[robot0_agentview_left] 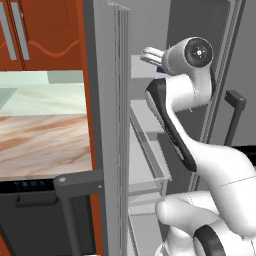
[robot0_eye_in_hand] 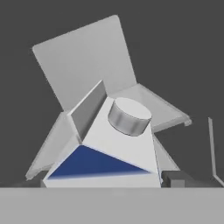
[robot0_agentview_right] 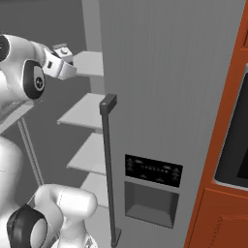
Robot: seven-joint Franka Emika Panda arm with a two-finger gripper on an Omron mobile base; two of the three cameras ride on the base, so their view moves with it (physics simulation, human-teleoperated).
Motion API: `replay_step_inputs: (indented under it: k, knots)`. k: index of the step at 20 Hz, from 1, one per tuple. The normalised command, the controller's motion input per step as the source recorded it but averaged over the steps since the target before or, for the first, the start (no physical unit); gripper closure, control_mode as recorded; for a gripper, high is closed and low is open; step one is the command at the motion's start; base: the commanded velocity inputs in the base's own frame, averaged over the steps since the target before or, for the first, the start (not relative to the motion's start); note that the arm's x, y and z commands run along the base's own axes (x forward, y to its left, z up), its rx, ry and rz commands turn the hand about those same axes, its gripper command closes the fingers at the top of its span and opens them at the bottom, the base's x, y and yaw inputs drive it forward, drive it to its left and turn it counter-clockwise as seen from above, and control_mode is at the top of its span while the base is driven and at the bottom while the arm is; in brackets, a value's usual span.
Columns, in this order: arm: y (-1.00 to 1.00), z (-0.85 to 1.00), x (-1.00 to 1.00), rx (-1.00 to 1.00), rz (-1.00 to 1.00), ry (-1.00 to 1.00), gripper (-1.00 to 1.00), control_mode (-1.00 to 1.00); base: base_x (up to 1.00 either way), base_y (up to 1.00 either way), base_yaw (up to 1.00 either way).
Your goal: Take a sugar cube from the saucer and place it inside the coffee. Then, grab milk from the fridge and place it next to the coffee on the counter to sweeten the coffee.
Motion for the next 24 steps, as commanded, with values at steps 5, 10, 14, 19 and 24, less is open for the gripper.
replay_step_inputs:
  k: [5, 10, 14, 19, 24]
  knots:
    - [-0.13, -0.03, -1.0, 0.02, 0.02, 0.17, 1.0, -1.0, 0.0, 0.0, 0.0]
    - [-0.29, -0.28, -1.0, 0.0, 0.03, 0.04, 1.0, -1.0, 0.0, 0.0, 0.0]
    - [-0.06, -0.22, -1.0, 0.0, 0.01, 0.0, 1.0, -1.0, 0.0, 0.0, 0.0]
    - [-0.06, -0.21, -0.8, 0.0, 0.02, 0.0, 1.0, 1.0, -0.2, -0.01, 0.02]
    - [0.0, 0.0, 0.0, 0.0, 0.0, 0.0, 1.0, 1.0, -1.0, -0.33, 0.36]
